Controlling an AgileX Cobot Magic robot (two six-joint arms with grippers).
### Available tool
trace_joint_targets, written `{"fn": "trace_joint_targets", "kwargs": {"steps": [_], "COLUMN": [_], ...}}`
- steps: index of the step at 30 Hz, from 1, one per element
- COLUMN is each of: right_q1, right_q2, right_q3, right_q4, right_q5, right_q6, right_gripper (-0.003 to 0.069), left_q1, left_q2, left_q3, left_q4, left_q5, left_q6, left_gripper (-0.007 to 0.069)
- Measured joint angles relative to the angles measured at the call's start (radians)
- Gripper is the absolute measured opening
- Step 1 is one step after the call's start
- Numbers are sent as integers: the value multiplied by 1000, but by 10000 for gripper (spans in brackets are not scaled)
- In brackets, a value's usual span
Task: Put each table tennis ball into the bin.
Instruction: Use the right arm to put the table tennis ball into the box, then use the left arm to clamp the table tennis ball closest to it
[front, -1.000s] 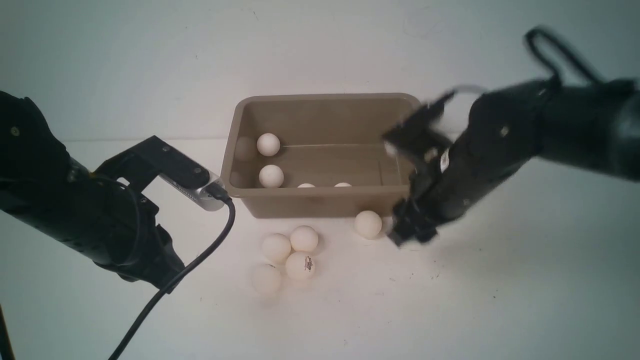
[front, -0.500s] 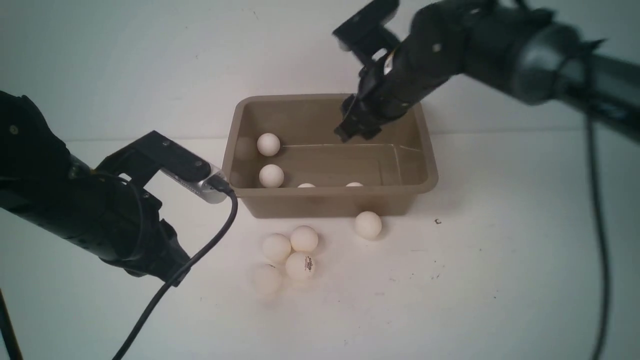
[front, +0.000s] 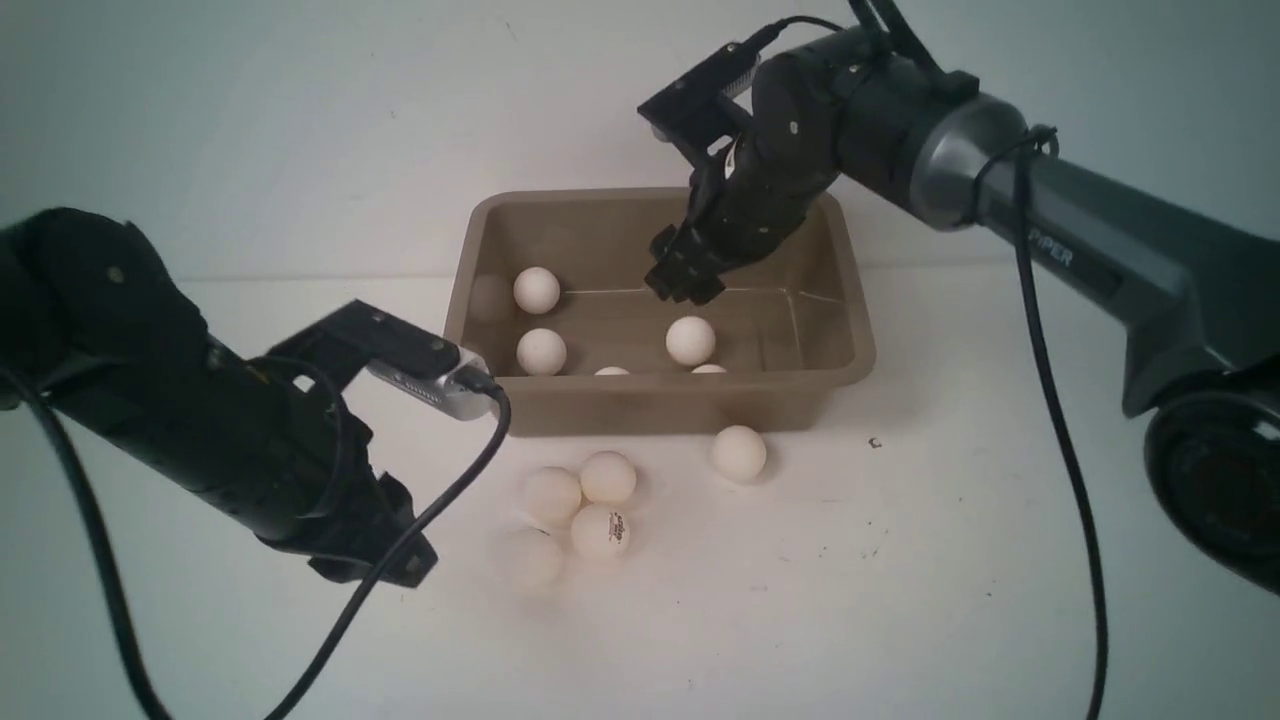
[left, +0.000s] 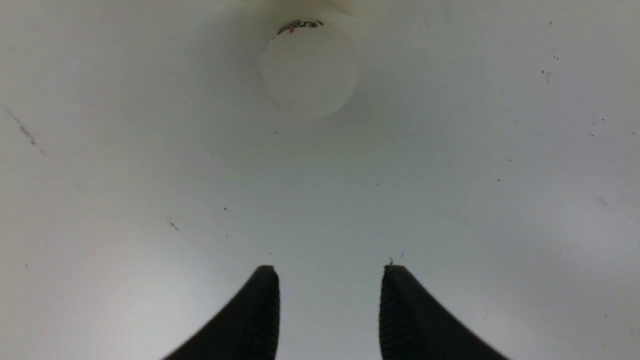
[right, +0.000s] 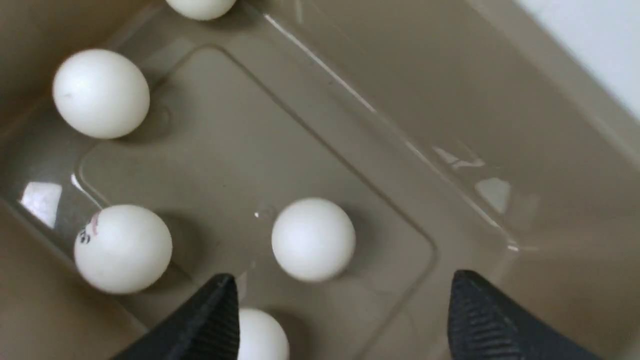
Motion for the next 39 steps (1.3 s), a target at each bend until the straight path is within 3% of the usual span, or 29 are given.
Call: {"fn": "trace_joint_targets", "kwargs": {"steps": [7,14,26,39], "right_q1": [-34,-53,-56,-58], "right_q2": [-215,-489,-867,-1108], "right_q3": [-42,-48,0,321], "right_q4": [-5,-12,-4,-23], "right_q5": [108,216,230,241], "right_q6": [-7,-48,-49,-49], "right_gripper": [480,463,462,462], "left_q1": [0,-37,-105,-111], "left_q2": [35,73,152,224], "left_q3": [-5,-6,-7,-7], "left_q4": [-134,-241,-234,-234], "left_q5": [-96,-186,-304,-339], "left_q6": [142,346,355,346], "left_gripper": [396,430,430,430]}}
